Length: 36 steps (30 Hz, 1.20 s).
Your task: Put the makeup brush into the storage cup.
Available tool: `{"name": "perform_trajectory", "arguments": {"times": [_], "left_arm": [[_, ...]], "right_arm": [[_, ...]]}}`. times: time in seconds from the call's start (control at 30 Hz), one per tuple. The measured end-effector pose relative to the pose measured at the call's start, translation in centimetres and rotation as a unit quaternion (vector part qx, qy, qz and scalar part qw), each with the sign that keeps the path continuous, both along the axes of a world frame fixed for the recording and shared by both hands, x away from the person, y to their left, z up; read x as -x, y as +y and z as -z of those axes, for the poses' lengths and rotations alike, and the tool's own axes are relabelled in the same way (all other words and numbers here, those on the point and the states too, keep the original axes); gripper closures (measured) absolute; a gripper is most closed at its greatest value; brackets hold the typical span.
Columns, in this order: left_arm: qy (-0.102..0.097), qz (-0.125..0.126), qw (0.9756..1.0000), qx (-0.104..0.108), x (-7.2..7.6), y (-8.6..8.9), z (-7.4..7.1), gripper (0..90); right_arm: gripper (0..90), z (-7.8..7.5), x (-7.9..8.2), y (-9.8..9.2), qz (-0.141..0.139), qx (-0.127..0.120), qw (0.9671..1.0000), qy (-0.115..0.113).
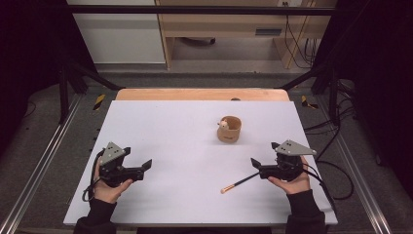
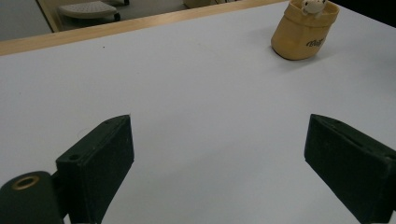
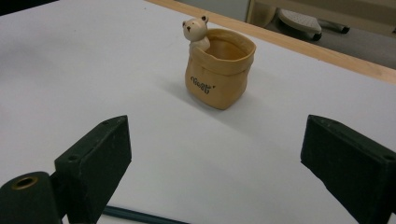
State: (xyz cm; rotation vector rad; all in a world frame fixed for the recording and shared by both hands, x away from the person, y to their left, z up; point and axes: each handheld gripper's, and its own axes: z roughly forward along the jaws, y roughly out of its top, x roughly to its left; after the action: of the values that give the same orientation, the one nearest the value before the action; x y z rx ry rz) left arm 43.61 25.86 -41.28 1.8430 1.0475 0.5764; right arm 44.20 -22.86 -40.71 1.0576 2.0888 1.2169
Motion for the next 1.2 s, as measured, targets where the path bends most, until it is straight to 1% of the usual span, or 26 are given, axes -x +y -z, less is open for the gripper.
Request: {"name": "perform_trajectory", "arguments": {"times": [0.1, 0.2, 0.23, 0.37, 0.47, 0.63, 0.8, 0.9, 0.93, 1.07, 1.2], "left_arm": [[0.000, 0.000, 1.0000, 0.000, 0.0, 0.0, 0.0, 7.9], [0.000, 0.001, 1.0000, -0.001, 0.0, -0.1, 0.0, 7.9], [0.001, 0.002, 1.0000, -0.001, 0.0, -0.1, 0.0, 7.9], [0.002, 0.004, 1.0000, -0.004, 0.0, -0.3, 0.1, 7.9], [0.002, 0.004, 1.0000, -0.006, 0.0, -0.3, 0.2, 7.9], [0.003, 0.005, 0.9999, -0.008, 0.0, -0.4, 0.2, 7.9], [0.004, 0.006, 0.9999, -0.010, 0.0, -0.4, 0.2, 7.9], [0.004, 0.006, 0.9999, -0.009, 0.0, -0.4, 0.2, 7.9], [0.003, 0.006, 0.9999, -0.009, 0.1, -0.4, 0.2, 7.9], [0.003, 0.007, 0.9999, -0.011, 0.1, -0.4, 0.1, 7.9], [0.004, 0.007, 0.9999, -0.013, 0.1, -0.5, 0.2, 7.9]], "right_arm": [[9.9, 0.3, 0.0, -0.1, -0.001, 0.003, 1.0000, 0.006], [10.6, 0.5, -0.1, -0.1, -0.007, 0.007, 0.9999, 0.010], [10.6, 0.6, 0.0, -0.1, -0.007, 0.006, 0.9998, 0.015], [11.8, 1.0, -0.2, 0.1, -0.018, 0.016, 0.9995, 0.022], [13.7, 1.3, -0.2, 0.2, -0.028, 0.020, 0.9989, 0.033], [14.8, 1.7, -0.2, 0.4, -0.036, 0.033, 0.9979, 0.043], [15.0, 2.2, -0.3, 0.9, -0.052, 0.049, 0.9960, 0.054], [15.3, 2.6, -0.2, 1.2, -0.059, 0.054, 0.9950, 0.061], [15.5, 2.7, -0.2, 1.3, -0.063, 0.057, 0.9946, 0.059], [16.7, 3.2, -0.1, 1.7, -0.075, 0.066, 0.9929, 0.066], [17.8, 3.6, 0.1, 2.1, -0.082, 0.070, 0.9915, 0.072]]}}
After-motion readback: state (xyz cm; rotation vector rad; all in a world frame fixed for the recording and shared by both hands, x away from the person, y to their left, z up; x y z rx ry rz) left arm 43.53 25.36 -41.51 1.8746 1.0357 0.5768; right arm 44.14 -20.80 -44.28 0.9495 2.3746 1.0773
